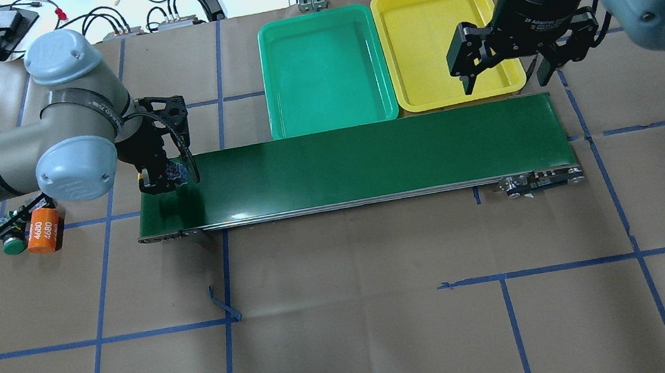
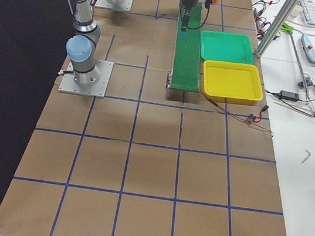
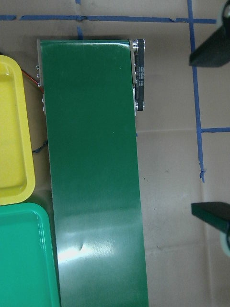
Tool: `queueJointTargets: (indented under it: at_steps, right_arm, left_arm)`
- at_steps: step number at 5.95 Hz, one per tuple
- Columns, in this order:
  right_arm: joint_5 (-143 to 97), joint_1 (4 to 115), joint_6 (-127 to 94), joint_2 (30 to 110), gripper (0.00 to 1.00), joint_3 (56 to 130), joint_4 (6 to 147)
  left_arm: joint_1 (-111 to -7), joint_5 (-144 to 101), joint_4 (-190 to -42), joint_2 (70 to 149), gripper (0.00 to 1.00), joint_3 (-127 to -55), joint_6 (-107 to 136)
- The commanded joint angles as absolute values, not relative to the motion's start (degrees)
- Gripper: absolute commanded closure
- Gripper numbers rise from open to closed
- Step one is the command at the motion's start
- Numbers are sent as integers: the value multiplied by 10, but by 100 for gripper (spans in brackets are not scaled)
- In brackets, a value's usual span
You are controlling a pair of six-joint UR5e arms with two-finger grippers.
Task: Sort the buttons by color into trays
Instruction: 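Lower the button onto the belt start and open the left gripper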
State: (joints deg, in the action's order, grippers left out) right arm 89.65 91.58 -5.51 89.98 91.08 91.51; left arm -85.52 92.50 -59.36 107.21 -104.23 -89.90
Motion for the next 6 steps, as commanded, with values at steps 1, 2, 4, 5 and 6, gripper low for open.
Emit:
queueJointTargets:
  at_steps: [1, 2, 4, 5, 6]
  right_arm:
    - [896, 916, -54, 899, 0, 911, 915]
    - [896, 916, -54, 899, 0, 911, 916]
    - [897, 916, -54, 898, 0, 911, 916]
    - [896, 916, -54, 898, 0, 911, 916]
    - [896, 916, -54, 899, 0, 912, 916]
  left_arm:
    - [-867, 922, -586, 1082, 66, -1052, -904]
    - [-869, 920, -589, 1077, 8, -1050, -904]
    - [-840, 926, -585, 1068, 7, -1037, -841]
    - [-793, 925, -565, 1089, 7, -1011, -838]
    - [-759, 925, -570, 1125, 7, -959, -841]
